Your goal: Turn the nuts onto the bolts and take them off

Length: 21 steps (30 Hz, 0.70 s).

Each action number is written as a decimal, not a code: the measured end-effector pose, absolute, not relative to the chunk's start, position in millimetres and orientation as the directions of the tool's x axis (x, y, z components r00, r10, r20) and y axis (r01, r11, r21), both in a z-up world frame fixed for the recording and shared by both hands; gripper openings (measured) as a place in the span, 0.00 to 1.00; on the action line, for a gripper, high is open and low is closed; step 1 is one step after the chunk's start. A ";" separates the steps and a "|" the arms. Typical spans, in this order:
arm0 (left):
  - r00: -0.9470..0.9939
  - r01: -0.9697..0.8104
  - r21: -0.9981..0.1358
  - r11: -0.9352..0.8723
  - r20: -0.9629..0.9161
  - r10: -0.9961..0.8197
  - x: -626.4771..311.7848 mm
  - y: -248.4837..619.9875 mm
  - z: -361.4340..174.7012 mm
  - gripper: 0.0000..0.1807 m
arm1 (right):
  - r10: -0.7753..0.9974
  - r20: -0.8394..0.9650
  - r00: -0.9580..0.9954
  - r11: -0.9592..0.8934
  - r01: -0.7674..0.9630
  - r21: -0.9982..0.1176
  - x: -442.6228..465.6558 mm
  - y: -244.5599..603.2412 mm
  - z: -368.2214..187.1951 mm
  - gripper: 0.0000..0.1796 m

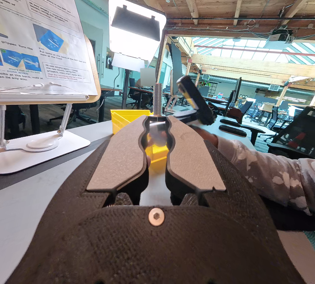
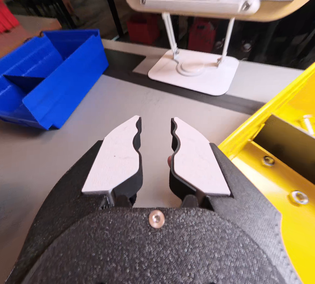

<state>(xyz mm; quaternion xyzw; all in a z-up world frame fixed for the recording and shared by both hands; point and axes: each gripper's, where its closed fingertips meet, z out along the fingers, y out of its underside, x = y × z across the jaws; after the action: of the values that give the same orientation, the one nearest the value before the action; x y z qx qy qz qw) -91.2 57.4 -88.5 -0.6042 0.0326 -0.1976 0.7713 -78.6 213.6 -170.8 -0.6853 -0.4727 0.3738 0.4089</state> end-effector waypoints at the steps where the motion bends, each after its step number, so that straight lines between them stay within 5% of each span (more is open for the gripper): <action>1: 0.923 0.261 -0.946 0.194 0.186 -0.336 -94.0 57.3 -88.1 0.10 | 0.952 -0.115 0.285 -0.207 0.320 -0.924 -75.8 218.8 -159.0 0.18; 7: 0.938 0.254 -0.948 0.194 0.192 -0.288 -110.6 58.2 -89.8 0.10 | 0.958 0.001 0.288 -0.130 0.435 -0.891 -72.2 233.7 -152.1 0.18; 12: 0.953 0.220 -0.956 0.195 0.168 -0.251 -119.7 56.2 -90.4 0.10 | 0.971 -0.022 0.240 -0.163 0.586 -0.794 -87.1 209.1 -191.8 0.18; 21: 0.965 0.161 -0.969 0.187 0.115 -0.235 -129.6 30.8 -96.2 0.10 | 0.898 -0.004 0.439 -0.310 0.628 -0.713 -67.6 217.1 -270.6 0.18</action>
<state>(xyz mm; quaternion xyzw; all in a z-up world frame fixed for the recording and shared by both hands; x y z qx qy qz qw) -129.6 30.8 -96.2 -0.6247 0.0297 -0.1284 0.7697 -67.6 217.1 -270.6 -0.7826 -0.4877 0.2063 0.3273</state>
